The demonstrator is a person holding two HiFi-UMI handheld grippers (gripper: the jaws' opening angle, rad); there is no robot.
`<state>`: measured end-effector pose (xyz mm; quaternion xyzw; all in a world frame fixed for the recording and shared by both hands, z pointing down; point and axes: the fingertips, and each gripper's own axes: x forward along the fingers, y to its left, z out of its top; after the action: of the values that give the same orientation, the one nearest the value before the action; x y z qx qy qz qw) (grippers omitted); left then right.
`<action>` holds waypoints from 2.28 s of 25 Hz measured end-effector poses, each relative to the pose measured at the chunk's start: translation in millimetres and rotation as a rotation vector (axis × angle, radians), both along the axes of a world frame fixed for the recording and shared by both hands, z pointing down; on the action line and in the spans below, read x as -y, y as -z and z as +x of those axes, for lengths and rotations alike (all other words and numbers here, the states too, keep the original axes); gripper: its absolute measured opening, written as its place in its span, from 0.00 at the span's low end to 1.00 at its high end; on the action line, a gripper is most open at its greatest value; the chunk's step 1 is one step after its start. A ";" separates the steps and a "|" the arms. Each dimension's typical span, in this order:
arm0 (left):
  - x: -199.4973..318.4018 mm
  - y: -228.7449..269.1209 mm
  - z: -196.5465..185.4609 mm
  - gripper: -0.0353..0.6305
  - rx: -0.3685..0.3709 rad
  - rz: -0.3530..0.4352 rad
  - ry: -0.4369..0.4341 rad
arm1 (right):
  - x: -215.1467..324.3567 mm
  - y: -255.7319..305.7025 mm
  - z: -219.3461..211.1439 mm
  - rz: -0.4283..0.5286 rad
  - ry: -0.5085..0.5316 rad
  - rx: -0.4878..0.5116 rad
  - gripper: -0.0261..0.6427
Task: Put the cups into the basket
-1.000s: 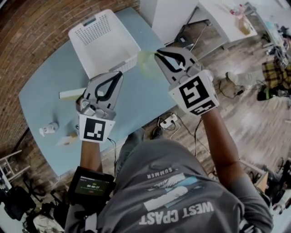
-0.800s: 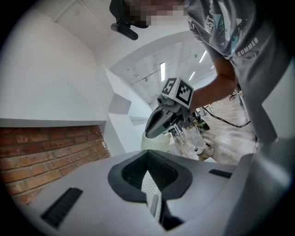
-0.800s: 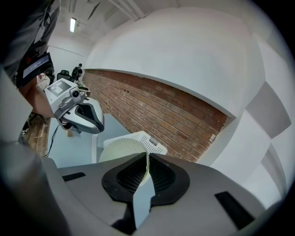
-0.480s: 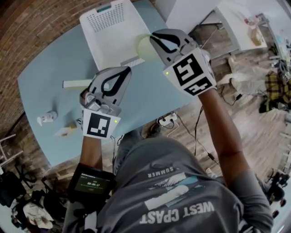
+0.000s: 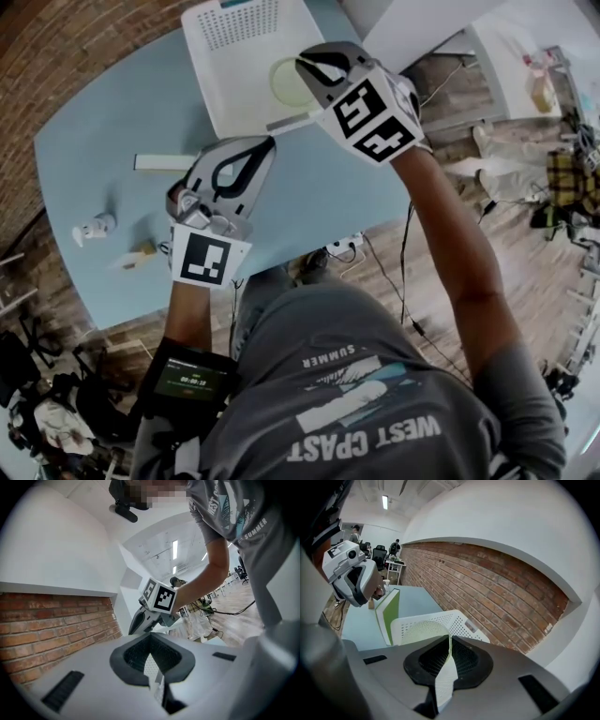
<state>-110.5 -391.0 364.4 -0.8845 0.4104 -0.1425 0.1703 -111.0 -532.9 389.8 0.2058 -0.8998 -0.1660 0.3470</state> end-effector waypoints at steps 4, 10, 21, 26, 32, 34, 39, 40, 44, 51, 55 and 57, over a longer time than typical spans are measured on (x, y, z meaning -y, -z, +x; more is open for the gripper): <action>0.5 -5.1 -8.2 0.05 -0.010 -0.008 0.017 | 10.3 -20.3 -17.3 -0.024 0.018 -0.032 0.08; -0.3 -15.2 -16.8 0.05 -0.026 -0.025 0.034 | 23.2 -54.9 -48.8 -0.059 0.054 -0.094 0.08; 4.1 -29.1 -37.7 0.05 -0.062 -0.066 0.080 | 44.0 -136.3 -94.2 -0.144 0.125 -0.255 0.08; 6.6 -30.6 -46.2 0.05 -0.076 -0.063 0.099 | 47.4 -173.6 -104.6 -0.195 0.150 -0.327 0.08; 8.2 -37.9 -51.9 0.05 -0.073 -0.076 0.114 | 47.4 -207.9 -107.5 -0.240 0.162 -0.388 0.08; 8.6 -38.4 -52.3 0.05 -0.072 -0.079 0.118 | 47.2 -217.2 -105.9 -0.258 0.159 -0.408 0.08; 6.0 -35.4 -51.5 0.05 -0.074 -0.075 0.118 | 42.7 -236.5 -100.1 -0.319 0.140 -0.434 0.08; 6.0 -35.0 -52.0 0.05 -0.075 -0.075 0.119 | 43.4 -237.8 -100.0 -0.330 0.133 -0.430 0.08; 5.6 -36.5 -54.7 0.05 -0.078 -0.080 0.126 | 47.9 -241.1 -100.1 -0.365 0.112 -0.436 0.08; 6.3 -36.2 -56.6 0.05 -0.081 -0.079 0.123 | 49.7 -246.5 -105.2 -0.428 0.095 -0.427 0.09; 6.0 -34.8 -56.6 0.05 -0.078 -0.072 0.116 | 49.2 -246.7 -104.9 -0.412 0.095 -0.444 0.09; 5.7 -33.7 -56.4 0.05 -0.076 -0.067 0.111 | 49.9 -243.2 -103.8 -0.393 0.086 -0.440 0.09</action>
<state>-166.9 -396.7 398.1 -0.8703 0.4600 -0.1315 0.1167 -214.8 -582.8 633.0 0.0555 -0.8257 -0.0436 0.5597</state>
